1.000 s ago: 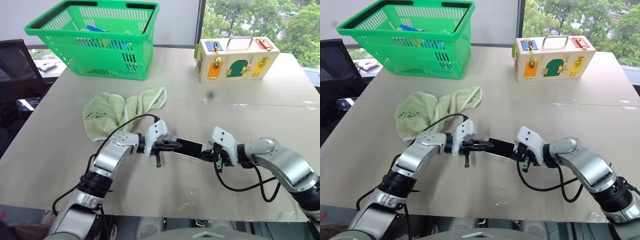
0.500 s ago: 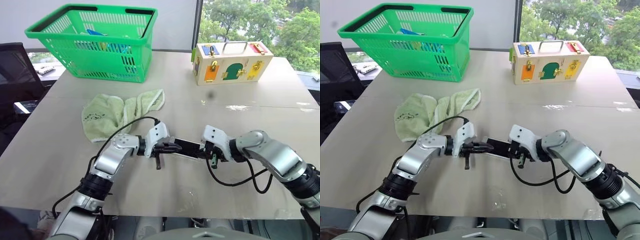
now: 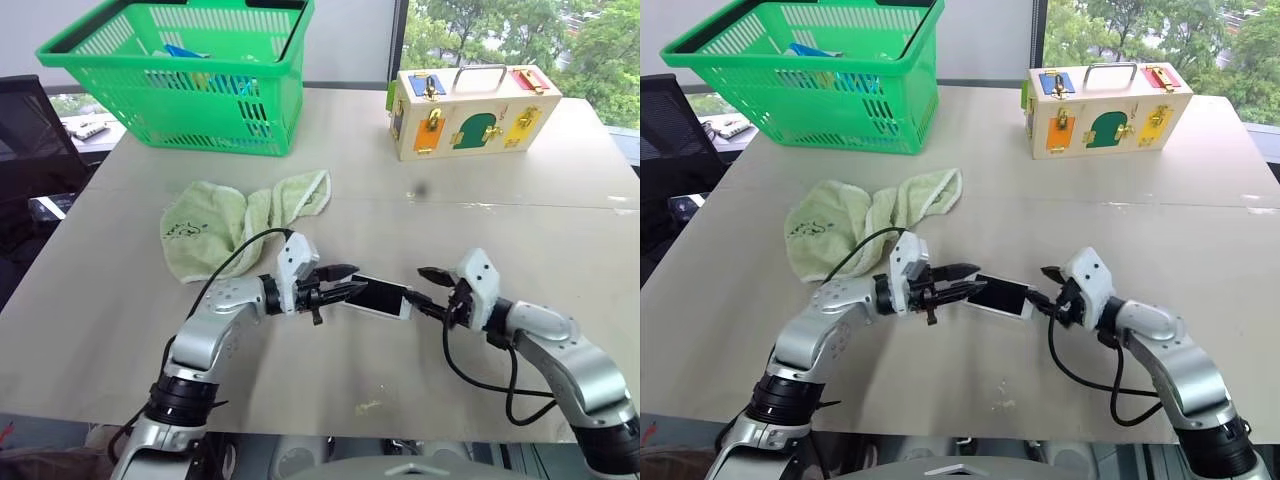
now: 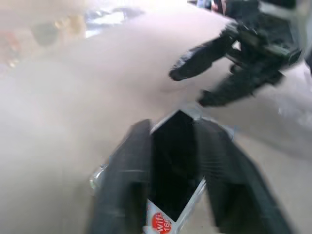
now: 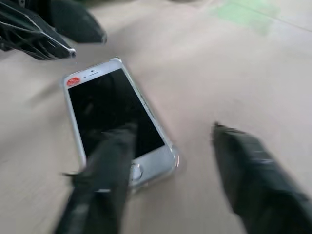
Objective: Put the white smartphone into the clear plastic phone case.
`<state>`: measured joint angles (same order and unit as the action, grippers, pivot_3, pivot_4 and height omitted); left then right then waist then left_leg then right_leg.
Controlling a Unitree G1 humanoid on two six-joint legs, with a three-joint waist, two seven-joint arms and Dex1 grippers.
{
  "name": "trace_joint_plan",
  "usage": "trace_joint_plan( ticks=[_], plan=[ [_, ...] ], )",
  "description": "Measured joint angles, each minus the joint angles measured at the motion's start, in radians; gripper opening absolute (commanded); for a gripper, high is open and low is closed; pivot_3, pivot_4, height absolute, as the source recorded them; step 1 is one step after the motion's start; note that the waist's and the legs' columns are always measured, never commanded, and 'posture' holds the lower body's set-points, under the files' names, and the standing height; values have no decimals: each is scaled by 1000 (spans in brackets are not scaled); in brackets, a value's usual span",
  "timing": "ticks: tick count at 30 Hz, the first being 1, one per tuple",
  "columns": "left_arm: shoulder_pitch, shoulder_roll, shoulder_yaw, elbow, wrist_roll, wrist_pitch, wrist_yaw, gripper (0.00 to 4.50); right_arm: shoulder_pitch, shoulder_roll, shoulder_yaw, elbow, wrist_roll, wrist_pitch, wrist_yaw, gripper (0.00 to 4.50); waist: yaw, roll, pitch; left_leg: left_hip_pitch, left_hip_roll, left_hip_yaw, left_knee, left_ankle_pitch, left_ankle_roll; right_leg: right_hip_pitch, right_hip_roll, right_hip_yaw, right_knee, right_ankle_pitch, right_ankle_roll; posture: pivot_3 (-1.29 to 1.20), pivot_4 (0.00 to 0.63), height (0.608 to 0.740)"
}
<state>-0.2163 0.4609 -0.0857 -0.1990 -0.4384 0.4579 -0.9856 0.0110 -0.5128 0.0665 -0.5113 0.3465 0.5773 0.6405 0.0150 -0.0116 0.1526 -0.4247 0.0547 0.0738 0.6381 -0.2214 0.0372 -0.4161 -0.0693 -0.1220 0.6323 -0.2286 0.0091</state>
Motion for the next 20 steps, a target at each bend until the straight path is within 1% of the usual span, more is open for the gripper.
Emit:
trace_joint_plan(
  ticks=[1, 2, 3, 8, 13, 16, 20],
  plan=[
    [13, 8, 14, -15, -16, 11, 2, 3373, 31, -8, -19, -25, 7, -6, 1, 4465, 0, 0, 1, 0, 0, 0, 0, 0, 0, 0, 0, 0, 0, 0, 0, 0, 150, 740],
    [39, 26, 47, -37, -43, 23, 4, 3813, 93, -28, -61, -68, 18, -17, 8, 4500, 1, 0, 1, 0, 0, 0, 0, 0, 0, 0, 0, 0, 0, 0, 0, 0, 150, 740],
    [54, 38, 67, -45, -55, 29, 5, 4466, 124, -37, -83, -84, 23, -20, 10, 4500, 1, 0, 1, 0, 0, 0, 0, 0, 0, 0, 0, 0, 0, 0, 0, 0, 150, 740],
    [154, 113, 163, -88, -117, 52, 0, 4466, 300, -58, -229, -172, 63, -58, 23, 4500, 1, 1, 3, 1, 0, -1, 1, 0, 0, 0, -1, 0, 1, 0, 0, 0, 150, 740],
    [240, 166, 254, -95, -118, 55, 25, 4466, 450, -61, -374, -217, 102, -83, 38, 4500, 2, 2, 4, 1, 0, -1, 2, 0, 0, 0, -2, 0, 2, -2, -4, 0, 150, 740],
    [272, 173, 297, -95, -126, 55, 35, 4466, 499, -62, -423, -219, 103, -100, 41, 4500, 2, 2, 4, 1, 1, -1, 2, -1, -2, 0, -3, 1, 2, -2, -4, 0, 150, 740],
    [343, 176, 313, -120, -134, 51, 33, 4466, 514, -49, -432, -227, 99, -115, 26, 4500, 0, 2, 4, 2, 1, -1, 2, -1, -2, 0, -3, 2, 2, -2, -4, 0, 150, 740]
  ],
)
